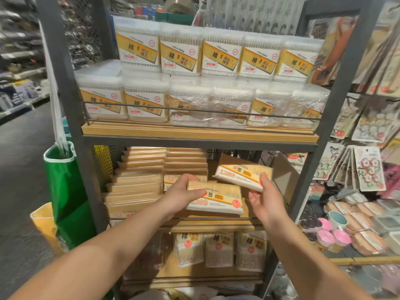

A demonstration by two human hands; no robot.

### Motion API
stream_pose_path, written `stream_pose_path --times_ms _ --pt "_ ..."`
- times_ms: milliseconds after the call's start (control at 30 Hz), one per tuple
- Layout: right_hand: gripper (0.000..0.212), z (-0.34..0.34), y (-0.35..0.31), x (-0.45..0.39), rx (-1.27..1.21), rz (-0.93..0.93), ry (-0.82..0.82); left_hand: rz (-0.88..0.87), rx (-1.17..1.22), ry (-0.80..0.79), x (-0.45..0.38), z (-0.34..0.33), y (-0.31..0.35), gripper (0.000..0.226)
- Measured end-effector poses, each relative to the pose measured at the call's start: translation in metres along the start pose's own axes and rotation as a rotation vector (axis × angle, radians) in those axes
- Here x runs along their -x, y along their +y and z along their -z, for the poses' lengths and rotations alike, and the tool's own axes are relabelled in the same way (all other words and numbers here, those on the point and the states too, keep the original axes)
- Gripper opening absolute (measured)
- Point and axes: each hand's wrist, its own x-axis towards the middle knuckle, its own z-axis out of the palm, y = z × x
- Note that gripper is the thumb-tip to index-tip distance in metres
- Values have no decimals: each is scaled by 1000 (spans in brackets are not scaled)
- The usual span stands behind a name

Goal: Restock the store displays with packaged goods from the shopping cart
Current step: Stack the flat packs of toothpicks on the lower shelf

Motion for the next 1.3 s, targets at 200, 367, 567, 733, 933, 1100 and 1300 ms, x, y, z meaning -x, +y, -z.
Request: stream_pose_path --times_ms 200,367,567,733,933,1100,1300 --pt "19 4 -2 -13 30 -146 -17 14 -51 87 27 47 -7 25" --pt "18 -25 30 -21 347 -174 -129 64 -98 150 51 91 -11 24" --pt "27 -57 76 -39 679 -42 -219 98 -118 197 70 115 -12 26" --pt "32 -64 84 -42 1122 151 -206 106 -92 195 84 122 -15 23" --pt "40 -68 81 -43 1252 244 -130 115 -19 209 92 125 -22 26" --pt "49 -58 71 -47 1184 186 -127 107 16 184 87 116 -19 26" --pt "44 -50 33 -16 900 3 -315 39 -36 137 65 85 -1 27"
